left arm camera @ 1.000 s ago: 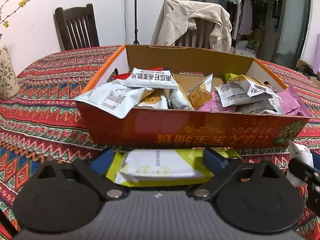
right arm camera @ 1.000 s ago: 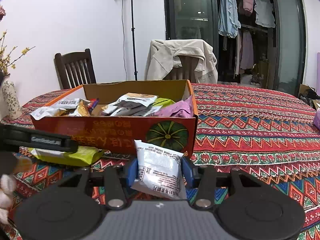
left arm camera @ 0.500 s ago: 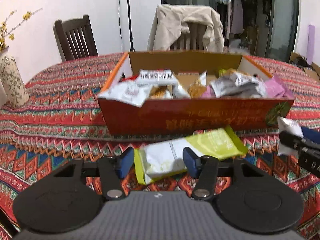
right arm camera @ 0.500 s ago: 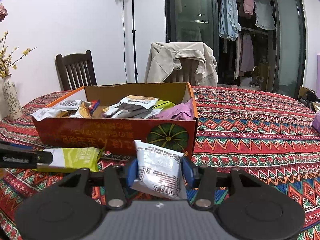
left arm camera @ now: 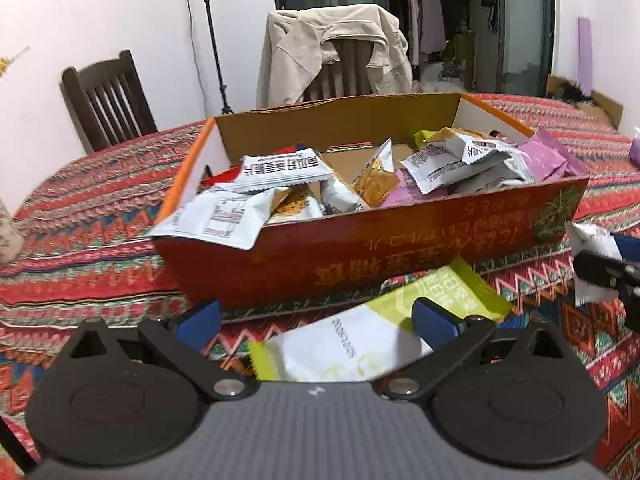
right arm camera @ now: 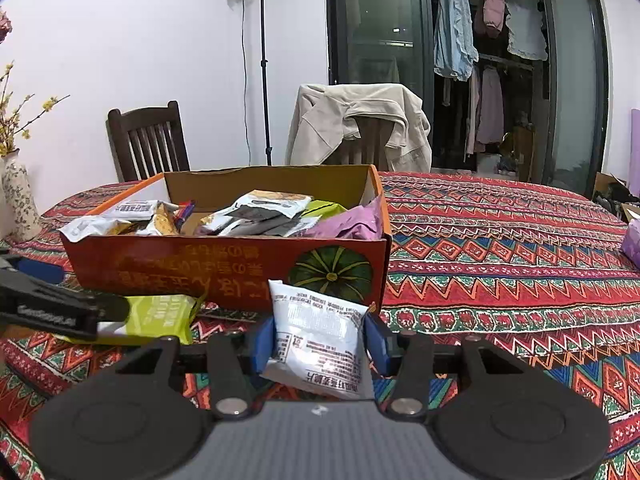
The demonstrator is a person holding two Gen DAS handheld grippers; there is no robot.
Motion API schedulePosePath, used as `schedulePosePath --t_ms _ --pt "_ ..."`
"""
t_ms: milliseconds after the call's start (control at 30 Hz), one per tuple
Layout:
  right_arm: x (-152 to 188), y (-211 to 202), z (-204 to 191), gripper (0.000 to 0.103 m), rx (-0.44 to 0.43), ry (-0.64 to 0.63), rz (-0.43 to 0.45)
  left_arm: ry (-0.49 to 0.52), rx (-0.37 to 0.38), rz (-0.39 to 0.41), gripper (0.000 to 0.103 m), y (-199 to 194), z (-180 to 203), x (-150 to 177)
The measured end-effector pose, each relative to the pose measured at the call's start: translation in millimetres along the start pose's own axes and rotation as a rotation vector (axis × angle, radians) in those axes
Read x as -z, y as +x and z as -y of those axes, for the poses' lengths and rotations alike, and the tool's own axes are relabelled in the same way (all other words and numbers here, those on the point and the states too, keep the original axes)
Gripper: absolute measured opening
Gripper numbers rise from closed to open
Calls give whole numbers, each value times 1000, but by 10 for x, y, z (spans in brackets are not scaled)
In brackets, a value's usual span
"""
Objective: Organize snacks
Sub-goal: 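Grasp the green-and-white protein bar with the left gripper while the right gripper holds its packet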
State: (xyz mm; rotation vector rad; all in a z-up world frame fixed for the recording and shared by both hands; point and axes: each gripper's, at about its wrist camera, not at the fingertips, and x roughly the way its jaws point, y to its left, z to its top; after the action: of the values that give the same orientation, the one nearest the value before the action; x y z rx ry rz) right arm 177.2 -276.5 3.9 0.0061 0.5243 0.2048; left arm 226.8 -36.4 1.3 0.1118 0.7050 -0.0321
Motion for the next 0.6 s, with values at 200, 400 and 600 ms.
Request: schedulePosePath --t_ms 200,400,600 --pt "4 6 -7 48 -4 -4 -2 -77 153 -33 70 -22 -129 37" --pt "3 -9 -14 49 -8 -11 6 -78 188 -53 63 -218 -165 199" --pt "6 -30 -35 49 -7 -19 10 -109 215 -67 64 -400 -145 317"
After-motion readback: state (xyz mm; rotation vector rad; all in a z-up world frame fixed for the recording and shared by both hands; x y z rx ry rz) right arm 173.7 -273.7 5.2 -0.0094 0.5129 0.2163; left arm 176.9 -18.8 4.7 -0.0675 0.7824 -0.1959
